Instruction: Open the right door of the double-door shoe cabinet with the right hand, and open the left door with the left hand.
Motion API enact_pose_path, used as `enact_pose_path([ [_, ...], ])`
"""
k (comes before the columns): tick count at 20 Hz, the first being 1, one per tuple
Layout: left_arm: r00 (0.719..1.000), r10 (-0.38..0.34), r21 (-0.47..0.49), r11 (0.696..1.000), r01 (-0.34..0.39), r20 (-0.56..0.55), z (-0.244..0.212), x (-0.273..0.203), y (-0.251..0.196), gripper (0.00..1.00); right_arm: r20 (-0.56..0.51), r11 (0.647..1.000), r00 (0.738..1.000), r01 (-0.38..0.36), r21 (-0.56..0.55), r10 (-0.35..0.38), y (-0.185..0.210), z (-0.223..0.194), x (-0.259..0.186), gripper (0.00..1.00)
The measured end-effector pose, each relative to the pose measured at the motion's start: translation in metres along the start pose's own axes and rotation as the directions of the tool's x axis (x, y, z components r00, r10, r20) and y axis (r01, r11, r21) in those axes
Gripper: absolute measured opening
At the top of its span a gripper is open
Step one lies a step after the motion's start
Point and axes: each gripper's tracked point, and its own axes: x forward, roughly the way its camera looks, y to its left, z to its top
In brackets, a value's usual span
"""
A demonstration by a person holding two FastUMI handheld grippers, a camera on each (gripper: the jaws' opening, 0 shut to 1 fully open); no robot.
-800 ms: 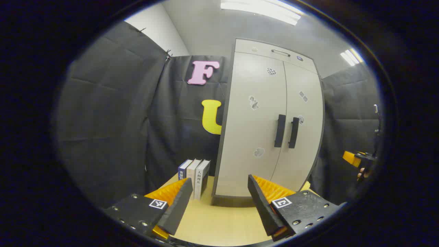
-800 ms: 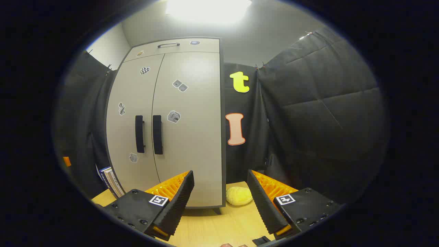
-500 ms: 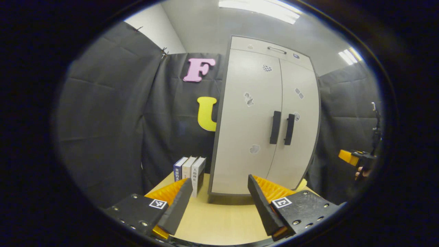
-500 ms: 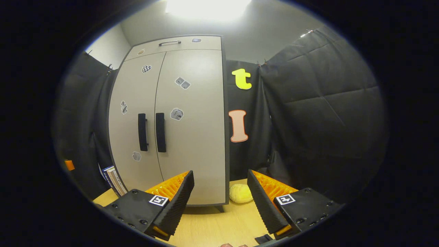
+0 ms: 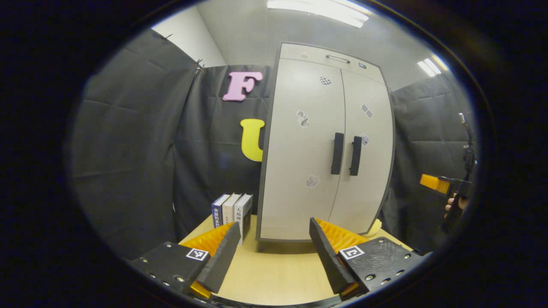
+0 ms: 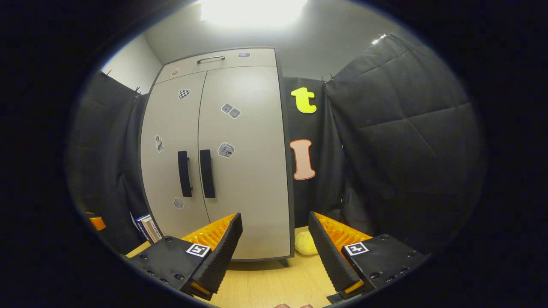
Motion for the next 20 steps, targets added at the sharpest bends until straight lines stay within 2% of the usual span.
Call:
enact_pose_path([
  [5,1.0,-0.015,-0.011,1.0,0.015,-0.005,-0.006,-0.004,-0.002,0.94,0.009,0.999,1.0,-0.015,-0.034,0.016,0.01,0.013,0.02,0.98],
  [11,1.0,-0.008,0.015,1.0,0.009,-0.016,-0.012,-0.01,0.007,0.94,0.033,0.991,0.991,-0.129,-0.031,0.13,0.061,0.047,0.048,0.98],
  [14,1.0,0.006,0.021,1.0,-0.006,-0.007,-0.007,-0.011,0.017,0.94,0.069,0.987,0.985,-0.157,-0.029,0.159,0.083,0.068,0.064,0.98],
  [17,1.0,0.024,0.018,1.0,-0.024,-0.007,-0.008,-0.014,0.026,0.94,0.047,0.978,0.976,-0.211,0.002,0.211,0.109,0.081,0.082,0.98],
  [20,0.999,0.045,0.022,0.999,-0.045,-0.017,-0.01,-0.016,0.034,0.94,0.055,0.975,0.974,-0.221,-0.013,0.221,0.123,0.093,0.105,0.98],
])
